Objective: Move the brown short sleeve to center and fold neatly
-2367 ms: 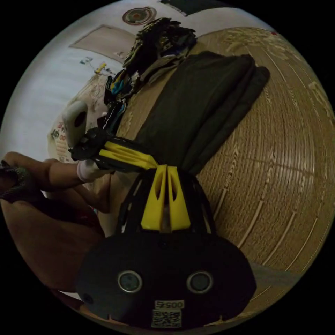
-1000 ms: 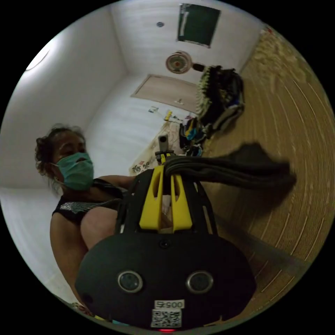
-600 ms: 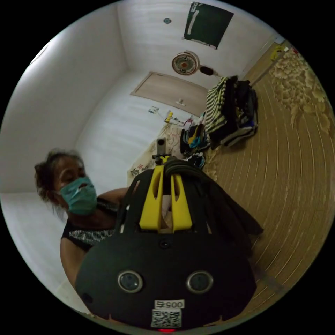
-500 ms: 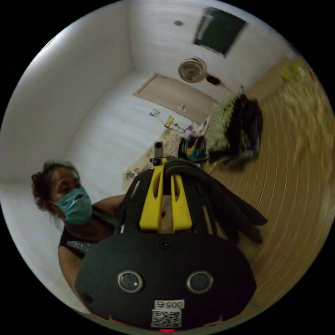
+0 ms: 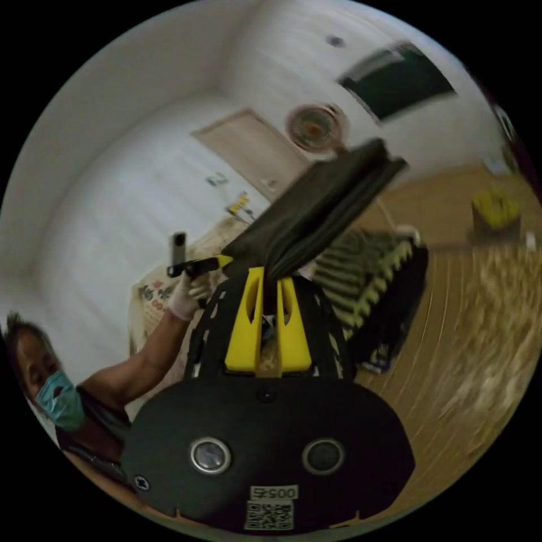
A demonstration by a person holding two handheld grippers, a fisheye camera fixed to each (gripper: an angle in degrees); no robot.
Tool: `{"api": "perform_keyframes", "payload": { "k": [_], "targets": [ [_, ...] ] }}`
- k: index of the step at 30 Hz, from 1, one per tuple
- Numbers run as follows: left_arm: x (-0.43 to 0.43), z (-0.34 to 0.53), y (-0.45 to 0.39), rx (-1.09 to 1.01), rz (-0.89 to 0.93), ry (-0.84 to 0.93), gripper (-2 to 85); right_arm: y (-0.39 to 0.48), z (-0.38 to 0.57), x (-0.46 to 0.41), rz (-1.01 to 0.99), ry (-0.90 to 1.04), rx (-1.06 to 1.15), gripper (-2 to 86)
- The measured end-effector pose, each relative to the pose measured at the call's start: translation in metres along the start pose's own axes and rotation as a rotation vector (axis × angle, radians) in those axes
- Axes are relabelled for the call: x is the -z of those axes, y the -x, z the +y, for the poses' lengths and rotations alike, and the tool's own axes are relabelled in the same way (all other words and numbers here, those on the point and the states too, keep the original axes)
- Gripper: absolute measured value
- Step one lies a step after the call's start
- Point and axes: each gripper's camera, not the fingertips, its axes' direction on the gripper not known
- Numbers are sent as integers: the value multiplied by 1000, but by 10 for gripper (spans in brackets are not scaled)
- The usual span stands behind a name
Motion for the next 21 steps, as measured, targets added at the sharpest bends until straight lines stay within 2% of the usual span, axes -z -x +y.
{"api": "perform_keyframes", "payload": {
  "k": [5,10,12,16,19,21],
  "targets": [
    [-67,96,95,182,-24,166,48,-52,26,-101,8,20,-244,25],
    [-51,173,142,197,98,0,42,-39,19,-154,-1,-43,-214,8],
    [-41,190,148,155,64,-9,36,-21,8,-180,75,-33,-142,-1],
    [-55,235,179,141,-98,156,4,-19,-3,-235,251,45,-165,-4],
    [-65,286,202,202,-93,170,-4,-19,-4,-267,319,18,-224,-8],
    [-64,321,208,200,-81,134,-6,-11,-5,-288,439,8,-234,-9]
  ]
}}
